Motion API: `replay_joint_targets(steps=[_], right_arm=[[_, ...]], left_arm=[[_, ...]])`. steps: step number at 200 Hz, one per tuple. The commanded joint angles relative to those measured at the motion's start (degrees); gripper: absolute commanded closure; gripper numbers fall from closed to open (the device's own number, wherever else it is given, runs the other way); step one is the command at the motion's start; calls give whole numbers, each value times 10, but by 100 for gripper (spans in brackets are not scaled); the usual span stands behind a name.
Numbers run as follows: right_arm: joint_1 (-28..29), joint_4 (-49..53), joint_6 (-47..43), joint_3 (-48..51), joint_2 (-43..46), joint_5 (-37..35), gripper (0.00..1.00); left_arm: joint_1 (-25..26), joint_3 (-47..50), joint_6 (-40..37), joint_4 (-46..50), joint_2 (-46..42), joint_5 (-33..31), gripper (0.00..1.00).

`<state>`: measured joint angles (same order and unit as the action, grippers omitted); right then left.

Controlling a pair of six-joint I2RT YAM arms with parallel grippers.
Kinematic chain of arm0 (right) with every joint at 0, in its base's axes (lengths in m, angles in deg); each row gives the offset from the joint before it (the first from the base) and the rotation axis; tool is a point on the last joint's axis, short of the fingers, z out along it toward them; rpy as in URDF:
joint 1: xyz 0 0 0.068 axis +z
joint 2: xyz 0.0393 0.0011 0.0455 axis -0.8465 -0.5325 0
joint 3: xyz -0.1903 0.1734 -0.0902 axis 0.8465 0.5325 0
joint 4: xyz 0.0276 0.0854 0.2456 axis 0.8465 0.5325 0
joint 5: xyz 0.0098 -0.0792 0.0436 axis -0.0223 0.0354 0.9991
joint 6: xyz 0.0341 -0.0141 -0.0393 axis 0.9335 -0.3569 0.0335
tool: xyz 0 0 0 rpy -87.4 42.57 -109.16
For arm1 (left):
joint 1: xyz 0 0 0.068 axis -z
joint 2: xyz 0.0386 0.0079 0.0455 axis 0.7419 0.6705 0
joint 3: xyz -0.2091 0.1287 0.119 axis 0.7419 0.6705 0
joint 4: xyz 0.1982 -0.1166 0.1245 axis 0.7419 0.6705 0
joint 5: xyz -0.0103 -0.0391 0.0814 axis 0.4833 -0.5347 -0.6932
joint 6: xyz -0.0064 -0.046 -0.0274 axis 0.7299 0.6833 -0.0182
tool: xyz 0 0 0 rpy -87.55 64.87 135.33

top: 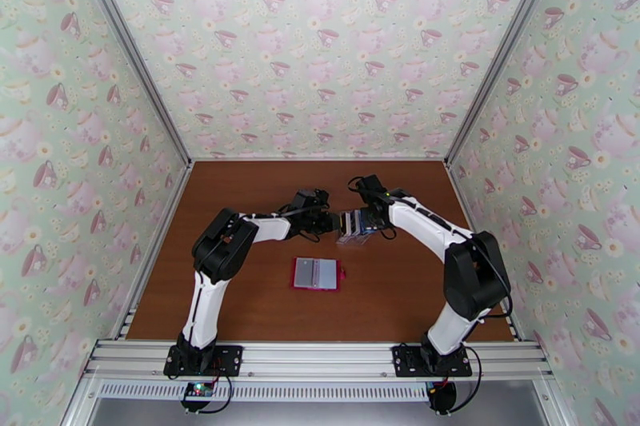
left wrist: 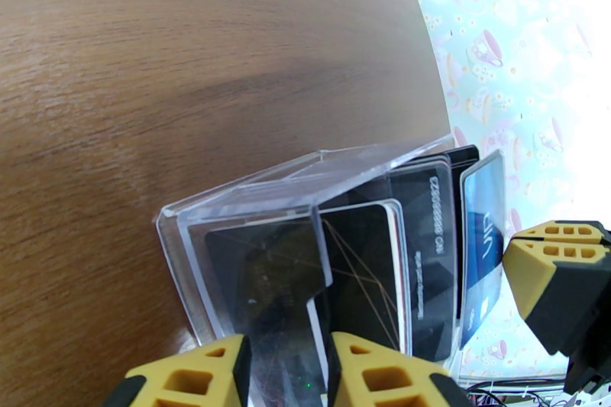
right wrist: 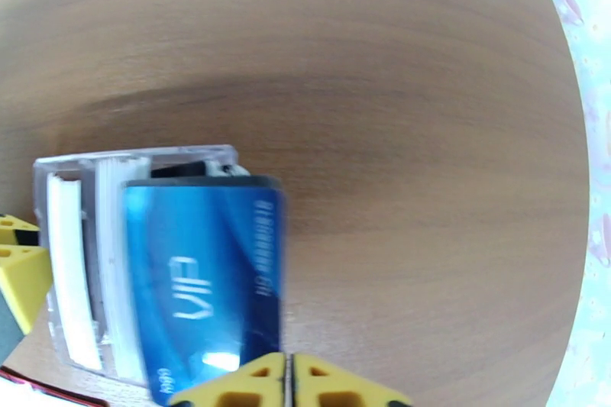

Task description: Put the credit cards into the card holder

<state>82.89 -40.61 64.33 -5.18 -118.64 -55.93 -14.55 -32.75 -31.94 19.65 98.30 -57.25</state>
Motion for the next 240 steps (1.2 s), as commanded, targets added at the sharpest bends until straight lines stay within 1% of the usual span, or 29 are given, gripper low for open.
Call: replay_joint_targets(steps=[1, 26, 37, 47, 55, 61, 95, 125, 195, 240], right_arm=[[1, 14, -2, -8, -4, -12, 91], [2, 9, -3, -8, -5, 3, 95], [3, 9, -4, -9, -7, 3, 95], [4, 9, -4, -9, -8, 6, 92], [5, 5, -4, -7, -4, 11, 83], [6, 1, -3, -5, 0, 14, 80], [6, -8, 2, -4, 17, 22, 75], [4, -15, 2, -6, 11, 48, 74], [5, -5, -8, -18, -15, 56, 75], [4, -15, -11, -16, -15, 78, 76]], left_arm=[[-9, 33, -1, 87, 35, -31, 69], [-9, 33, 0, 86, 34, -31, 69], [-9, 33, 0, 86, 35, -30, 69], [-9, 33, 0, 86, 34, -30, 69], [-9, 33, 0, 86, 34, -30, 69], [-9, 33, -1, 86, 33, -30, 69], [-9, 33, -1, 86, 34, -29, 69], [-9, 34, -1, 85, 32, -28, 69], [-9, 34, 0, 85, 34, -27, 69], [-9, 33, 0, 85, 36, -27, 69]])
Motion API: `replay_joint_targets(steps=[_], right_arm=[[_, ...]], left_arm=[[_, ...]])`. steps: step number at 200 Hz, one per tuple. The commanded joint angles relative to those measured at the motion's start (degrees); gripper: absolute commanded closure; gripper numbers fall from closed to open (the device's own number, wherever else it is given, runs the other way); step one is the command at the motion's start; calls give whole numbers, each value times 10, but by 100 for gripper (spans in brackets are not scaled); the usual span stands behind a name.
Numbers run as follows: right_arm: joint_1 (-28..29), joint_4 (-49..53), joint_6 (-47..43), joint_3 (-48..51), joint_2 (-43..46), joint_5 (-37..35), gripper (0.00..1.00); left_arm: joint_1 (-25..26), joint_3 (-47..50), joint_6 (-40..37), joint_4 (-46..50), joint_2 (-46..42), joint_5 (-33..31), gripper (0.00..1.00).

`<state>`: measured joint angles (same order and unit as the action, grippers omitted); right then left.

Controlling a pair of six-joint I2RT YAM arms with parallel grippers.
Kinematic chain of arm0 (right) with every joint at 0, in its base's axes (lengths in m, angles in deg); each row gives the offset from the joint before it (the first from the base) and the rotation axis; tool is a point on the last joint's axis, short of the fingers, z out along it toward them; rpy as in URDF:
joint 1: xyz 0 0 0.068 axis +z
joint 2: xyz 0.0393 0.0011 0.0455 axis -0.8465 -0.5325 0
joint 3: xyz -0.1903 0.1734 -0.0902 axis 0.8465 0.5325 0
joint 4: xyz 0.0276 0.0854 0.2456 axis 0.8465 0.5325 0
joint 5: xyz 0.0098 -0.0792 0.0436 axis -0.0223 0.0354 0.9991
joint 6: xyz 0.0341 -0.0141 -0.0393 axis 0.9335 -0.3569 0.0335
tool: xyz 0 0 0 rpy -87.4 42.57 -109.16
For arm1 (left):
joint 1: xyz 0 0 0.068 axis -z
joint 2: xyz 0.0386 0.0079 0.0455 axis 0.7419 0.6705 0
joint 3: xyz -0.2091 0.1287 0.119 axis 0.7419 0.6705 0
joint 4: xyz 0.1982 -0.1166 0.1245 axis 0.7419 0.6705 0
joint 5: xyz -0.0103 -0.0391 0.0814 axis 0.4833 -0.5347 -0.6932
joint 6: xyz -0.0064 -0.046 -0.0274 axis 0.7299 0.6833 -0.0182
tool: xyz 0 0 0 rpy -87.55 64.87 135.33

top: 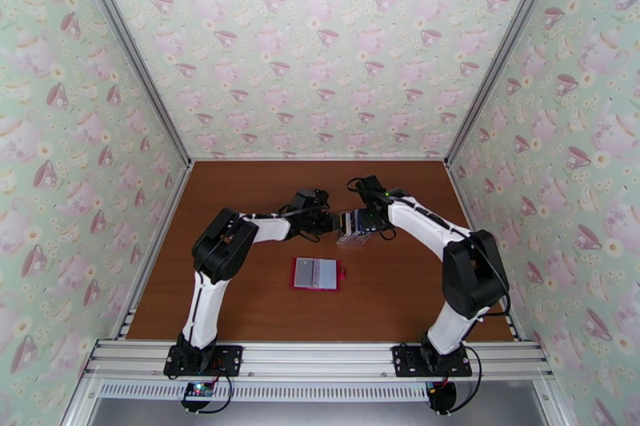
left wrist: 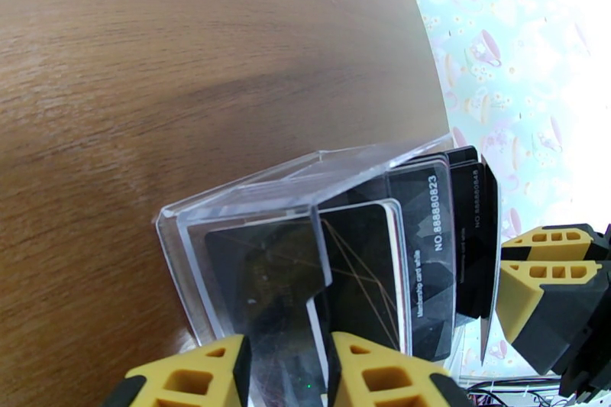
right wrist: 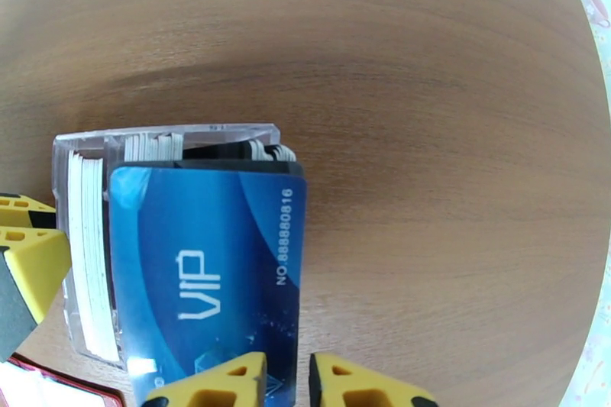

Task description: Put the credit cards into the card holder

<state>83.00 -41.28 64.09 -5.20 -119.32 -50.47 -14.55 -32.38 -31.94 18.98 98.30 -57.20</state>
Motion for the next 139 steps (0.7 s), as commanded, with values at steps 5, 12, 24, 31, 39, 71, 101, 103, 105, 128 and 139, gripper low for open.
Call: replay_joint_targets(steps=[5, 12, 24, 31, 39, 71, 101, 103, 105, 128, 139], right_arm=[[4, -8, -9, -17, -10, 24, 76], [4, -8, -8, -17, -12, 25, 75], [3, -12, -9, -17, -13, 28, 72], [3, -11, -9, -17, -14, 27, 70], [4, -11, -7, -18, -16, 25, 67], [3, -17, -6, -16, -14, 31, 65], [1, -24, -4, -16, -17, 43, 66], [1, -25, -3, -16, -18, 43, 66], [1, -25, -4, -16, -18, 44, 66], [1, -30, -2, -16, -22, 49, 67], [1, -32, 0, -16, -19, 48, 67]], left_arm=[[-9, 29, 0, 91, 35, -28, 69], [-9, 29, 0, 91, 35, -27, 69], [-9, 29, 0, 91, 36, -28, 69], [-9, 29, 0, 91, 36, -27, 69], [-9, 28, 0, 91, 37, -27, 69], [-9, 28, 1, 91, 37, -27, 69], [-9, 29, 0, 91, 36, -27, 69], [-9, 29, 0, 91, 35, -26, 69], [-9, 29, 0, 91, 36, -27, 69], [-9, 29, 0, 92, 35, -25, 69], [-9, 29, -1, 92, 35, -25, 69]])
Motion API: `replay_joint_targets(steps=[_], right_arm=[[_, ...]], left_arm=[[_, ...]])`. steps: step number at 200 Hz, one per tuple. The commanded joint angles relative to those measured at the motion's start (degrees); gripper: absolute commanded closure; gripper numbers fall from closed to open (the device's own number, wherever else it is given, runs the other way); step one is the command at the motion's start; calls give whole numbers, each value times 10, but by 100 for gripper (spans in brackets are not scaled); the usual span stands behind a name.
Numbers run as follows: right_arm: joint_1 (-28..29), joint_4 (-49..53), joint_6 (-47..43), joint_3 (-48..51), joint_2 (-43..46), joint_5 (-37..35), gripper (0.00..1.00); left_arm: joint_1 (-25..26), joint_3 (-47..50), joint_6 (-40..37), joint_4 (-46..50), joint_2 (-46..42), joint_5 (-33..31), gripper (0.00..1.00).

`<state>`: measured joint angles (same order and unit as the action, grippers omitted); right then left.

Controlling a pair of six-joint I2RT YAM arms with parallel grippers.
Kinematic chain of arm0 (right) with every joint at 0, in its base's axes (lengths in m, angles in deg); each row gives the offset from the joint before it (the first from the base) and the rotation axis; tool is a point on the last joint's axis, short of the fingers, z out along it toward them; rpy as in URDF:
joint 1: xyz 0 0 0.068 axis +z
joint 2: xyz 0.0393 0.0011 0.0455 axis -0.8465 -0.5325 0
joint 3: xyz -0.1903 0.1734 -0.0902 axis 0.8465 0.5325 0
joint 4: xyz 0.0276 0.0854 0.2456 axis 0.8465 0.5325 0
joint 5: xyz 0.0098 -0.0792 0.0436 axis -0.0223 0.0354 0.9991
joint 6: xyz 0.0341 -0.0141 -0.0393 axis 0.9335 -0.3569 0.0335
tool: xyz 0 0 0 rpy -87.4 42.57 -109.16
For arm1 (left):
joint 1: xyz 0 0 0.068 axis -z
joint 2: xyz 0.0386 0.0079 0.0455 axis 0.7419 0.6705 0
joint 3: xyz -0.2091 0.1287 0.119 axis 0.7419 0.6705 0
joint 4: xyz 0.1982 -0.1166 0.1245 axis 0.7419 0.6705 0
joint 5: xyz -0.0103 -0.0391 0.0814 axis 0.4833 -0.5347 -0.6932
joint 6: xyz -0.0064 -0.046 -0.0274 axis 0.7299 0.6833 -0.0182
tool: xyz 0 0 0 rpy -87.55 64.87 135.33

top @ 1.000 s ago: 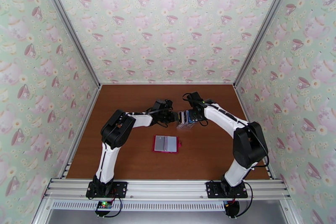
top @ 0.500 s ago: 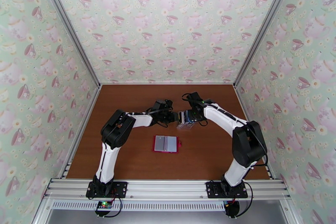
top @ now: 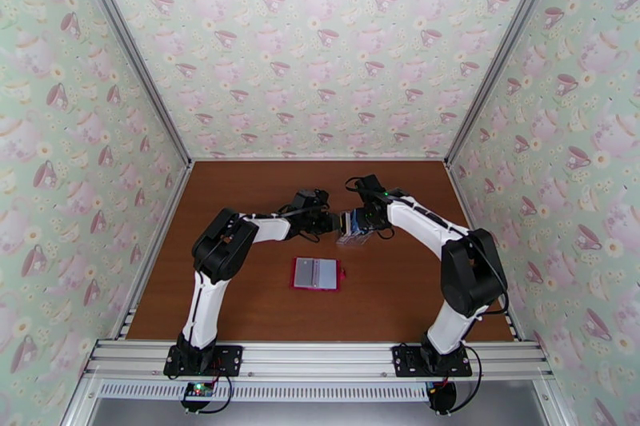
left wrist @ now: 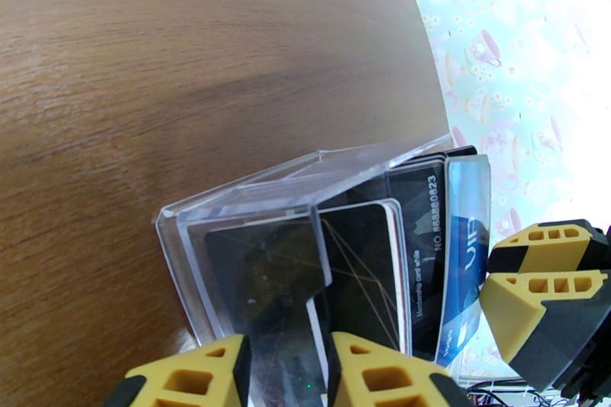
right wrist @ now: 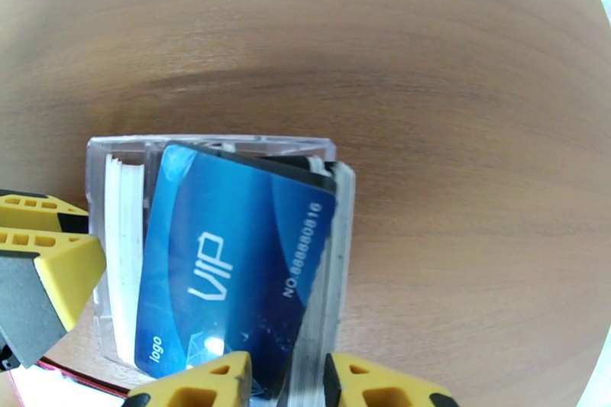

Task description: Put the credit cards into the card holder

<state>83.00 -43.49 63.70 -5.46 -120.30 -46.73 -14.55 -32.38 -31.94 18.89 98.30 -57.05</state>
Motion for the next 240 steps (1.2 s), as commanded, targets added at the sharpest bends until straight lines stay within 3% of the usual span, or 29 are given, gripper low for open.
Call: replay_joint_targets(steps=[1, 125, 209, 240], right_arm=[[0, -11, 4, -13, -9, 10, 67], [0, -57, 33, -15, -5, 84, 65], [14, -26, 29, -16, 30, -33, 62], [17, -31, 29, -20, 25, -4, 61]], left_arm=[[-9, 29, 0, 93, 35, -27, 69], [-9, 30, 0, 93, 34, -26, 69], [-9, 32, 0, 90, 33, -26, 69], [-9, 31, 2, 90, 34, -26, 70]])
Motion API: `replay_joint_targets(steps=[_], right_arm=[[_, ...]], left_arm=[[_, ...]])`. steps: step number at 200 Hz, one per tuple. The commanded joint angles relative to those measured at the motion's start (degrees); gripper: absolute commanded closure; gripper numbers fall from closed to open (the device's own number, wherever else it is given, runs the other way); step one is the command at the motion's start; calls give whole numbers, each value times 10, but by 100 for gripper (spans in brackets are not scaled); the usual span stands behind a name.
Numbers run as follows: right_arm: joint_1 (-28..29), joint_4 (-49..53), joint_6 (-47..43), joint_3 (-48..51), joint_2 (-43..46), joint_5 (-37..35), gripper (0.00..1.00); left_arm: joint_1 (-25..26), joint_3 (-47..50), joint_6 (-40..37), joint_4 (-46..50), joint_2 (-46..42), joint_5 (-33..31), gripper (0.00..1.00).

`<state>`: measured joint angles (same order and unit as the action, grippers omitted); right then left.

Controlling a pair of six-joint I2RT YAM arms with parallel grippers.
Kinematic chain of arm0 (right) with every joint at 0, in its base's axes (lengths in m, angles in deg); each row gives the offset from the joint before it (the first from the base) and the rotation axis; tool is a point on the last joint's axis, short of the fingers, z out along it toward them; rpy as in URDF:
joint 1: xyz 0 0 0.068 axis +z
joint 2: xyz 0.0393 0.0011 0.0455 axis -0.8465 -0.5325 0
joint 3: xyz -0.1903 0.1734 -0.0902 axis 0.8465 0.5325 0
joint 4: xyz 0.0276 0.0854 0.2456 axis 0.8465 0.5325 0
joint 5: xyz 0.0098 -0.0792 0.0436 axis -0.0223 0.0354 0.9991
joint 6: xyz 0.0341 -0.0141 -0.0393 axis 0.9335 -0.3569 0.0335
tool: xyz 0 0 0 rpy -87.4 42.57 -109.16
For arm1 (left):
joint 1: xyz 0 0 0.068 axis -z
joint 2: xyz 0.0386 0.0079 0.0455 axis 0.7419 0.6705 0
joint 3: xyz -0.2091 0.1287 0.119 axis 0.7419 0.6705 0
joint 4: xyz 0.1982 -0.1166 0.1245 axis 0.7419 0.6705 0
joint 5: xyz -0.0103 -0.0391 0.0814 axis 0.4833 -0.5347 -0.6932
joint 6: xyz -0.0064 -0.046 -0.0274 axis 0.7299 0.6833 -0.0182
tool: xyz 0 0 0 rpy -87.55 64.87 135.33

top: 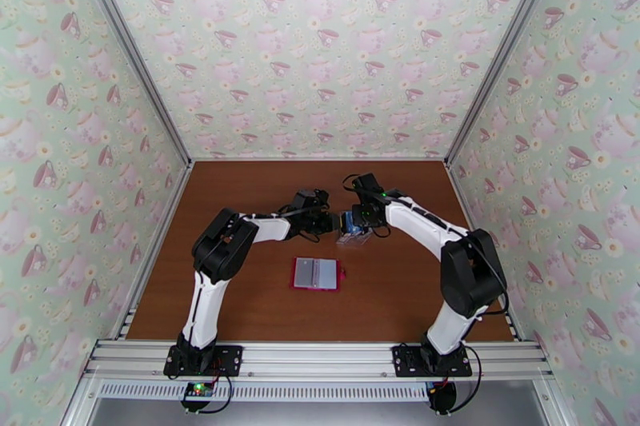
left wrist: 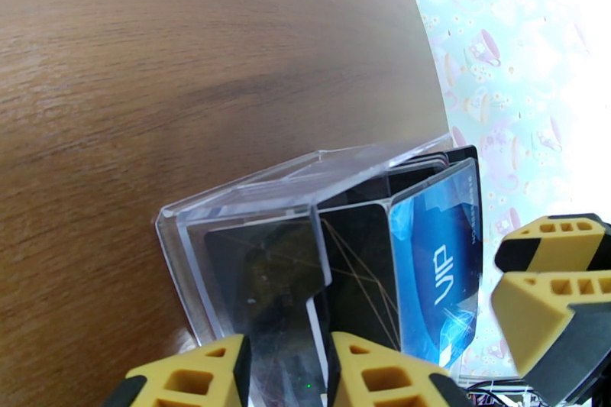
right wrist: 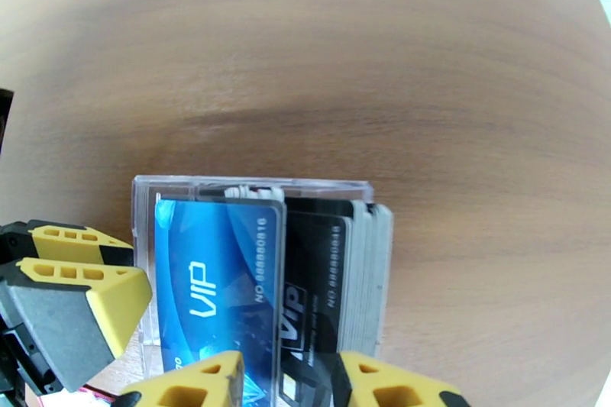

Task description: Put the credit cards into the card holder

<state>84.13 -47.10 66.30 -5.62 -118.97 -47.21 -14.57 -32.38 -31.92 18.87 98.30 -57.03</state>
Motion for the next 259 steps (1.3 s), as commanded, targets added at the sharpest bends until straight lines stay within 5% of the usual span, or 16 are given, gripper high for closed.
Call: replay_joint_targets(steps=[1, 205, 259], right_arm=[[6, 4, 3, -18, 12, 2, 62], [-11, -53, 27, 3, -39, 110, 67], [-15, -42, 35, 0, -38, 85, 67]], left_arm=[[-9, 31, 2, 91, 33, -27, 70], [-10, 31, 1, 91, 34, -25, 69], [-10, 32, 0, 93, 32, -26, 70]])
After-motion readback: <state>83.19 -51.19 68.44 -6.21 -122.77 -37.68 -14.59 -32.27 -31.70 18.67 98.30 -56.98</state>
